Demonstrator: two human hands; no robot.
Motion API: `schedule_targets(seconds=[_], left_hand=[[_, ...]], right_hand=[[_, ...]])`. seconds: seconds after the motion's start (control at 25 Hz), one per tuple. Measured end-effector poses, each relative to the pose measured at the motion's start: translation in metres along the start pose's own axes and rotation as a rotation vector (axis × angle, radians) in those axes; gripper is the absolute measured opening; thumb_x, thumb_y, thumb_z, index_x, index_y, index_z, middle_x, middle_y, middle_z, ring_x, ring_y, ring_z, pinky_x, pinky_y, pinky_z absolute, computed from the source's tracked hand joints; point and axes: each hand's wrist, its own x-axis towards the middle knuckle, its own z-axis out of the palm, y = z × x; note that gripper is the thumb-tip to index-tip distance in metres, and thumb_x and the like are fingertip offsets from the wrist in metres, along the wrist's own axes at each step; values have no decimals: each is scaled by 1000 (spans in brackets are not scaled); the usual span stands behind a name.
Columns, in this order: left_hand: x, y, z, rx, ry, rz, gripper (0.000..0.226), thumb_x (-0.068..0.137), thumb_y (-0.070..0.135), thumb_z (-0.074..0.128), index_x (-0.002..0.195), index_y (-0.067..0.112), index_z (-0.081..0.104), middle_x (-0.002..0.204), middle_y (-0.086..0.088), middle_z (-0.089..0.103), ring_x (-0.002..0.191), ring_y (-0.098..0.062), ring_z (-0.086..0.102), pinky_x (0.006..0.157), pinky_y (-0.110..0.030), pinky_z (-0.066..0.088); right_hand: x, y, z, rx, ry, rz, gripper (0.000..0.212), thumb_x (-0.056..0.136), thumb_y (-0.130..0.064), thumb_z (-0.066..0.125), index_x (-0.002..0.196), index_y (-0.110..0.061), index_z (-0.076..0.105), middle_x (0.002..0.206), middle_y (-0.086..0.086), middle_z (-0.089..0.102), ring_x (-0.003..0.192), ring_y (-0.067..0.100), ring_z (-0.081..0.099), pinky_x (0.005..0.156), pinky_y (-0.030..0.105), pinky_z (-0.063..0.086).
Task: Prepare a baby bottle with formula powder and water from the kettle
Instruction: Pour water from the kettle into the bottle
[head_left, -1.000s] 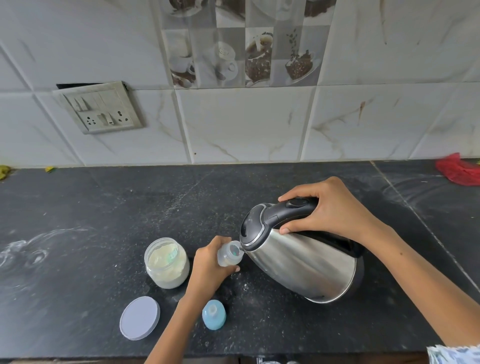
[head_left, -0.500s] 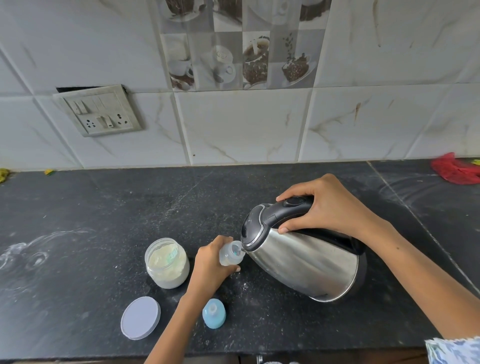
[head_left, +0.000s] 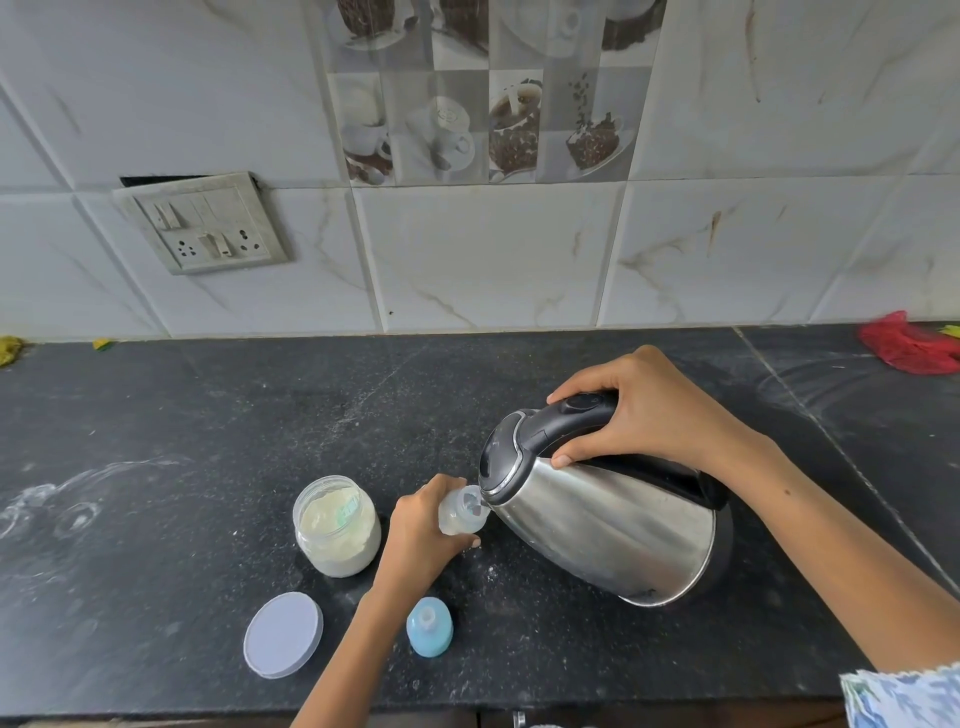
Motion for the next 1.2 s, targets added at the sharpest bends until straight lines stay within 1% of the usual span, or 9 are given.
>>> schedule_targets(seconds=[0.2, 0.32, 0.44, 0.6, 0.8, 0.96, 1.08, 1.2], left_hand=[[0, 1, -1, 8, -5, 2, 58, 57, 20, 87, 109, 23, 60, 99, 9, 69, 91, -10, 62, 77, -27, 49], [-2, 0, -1, 6, -9, 1, 57, 58, 19, 86, 109, 23, 61, 99, 9, 68, 91, -9, 61, 75, -23, 47], [-3, 0, -1, 9, -6, 7, 57, 57, 19, 86, 108, 23, 61, 98, 8, 69, 91, -10, 61, 76, -25, 48], [-5, 0, -1, 15, 1, 12, 58, 57, 21, 87, 108, 24, 60, 98, 8, 68, 91, -11, 61, 78, -29, 49], [-7, -1, -1, 9, 1, 6, 59, 56, 21, 88, 108, 26, 60, 97, 9, 68, 90, -10, 61, 78, -29, 49], [-8, -1, -1, 13, 3, 17, 58, 56, 21, 87, 107, 27, 60, 97, 10, 68, 90, -9, 61, 77, -27, 48], [-10, 0, -1, 18, 9, 31, 57, 56, 20, 87, 107, 25, 60, 98, 10, 68, 90, -10, 61, 77, -29, 49], [-10, 1, -2, 19, 14, 35, 57, 56, 20, 87, 107, 24, 61, 98, 11, 68, 89, -10, 61, 76, -27, 49]], right_hand=[[-1, -2, -1, 0, -8, 17, 47, 55, -48, 88, 98, -31, 76, 81, -18, 74, 78, -3, 67, 76, 27, 53], [-1, -4, -1, -10, -9, 23, 47, 56, -48, 88, 98, -31, 76, 79, -19, 73, 77, -3, 66, 74, 23, 51], [-2, -5, -1, -8, -8, 31, 47, 56, -48, 88, 97, -31, 76, 78, -19, 73, 77, -4, 65, 72, 21, 49], [-3, -7, -1, -8, -18, 41, 47, 55, -48, 88, 97, -32, 76, 78, -18, 74, 76, -3, 66, 73, 23, 50], [-4, -10, -2, -17, -27, 49, 50, 55, -49, 88, 100, -32, 75, 80, -18, 74, 77, -3, 66, 77, 28, 54], [-5, -12, -3, -26, -18, 47, 51, 54, -50, 88, 100, -30, 76, 82, -17, 74, 79, -2, 65, 78, 30, 54], [-5, -14, -4, -29, -23, 45, 51, 55, -50, 88, 100, -30, 76, 83, -16, 75, 80, -2, 66, 79, 31, 54], [-5, -16, -4, -35, -39, 39, 51, 55, -49, 88, 100, -30, 76, 84, -15, 75, 80, -1, 66, 79, 29, 53]])
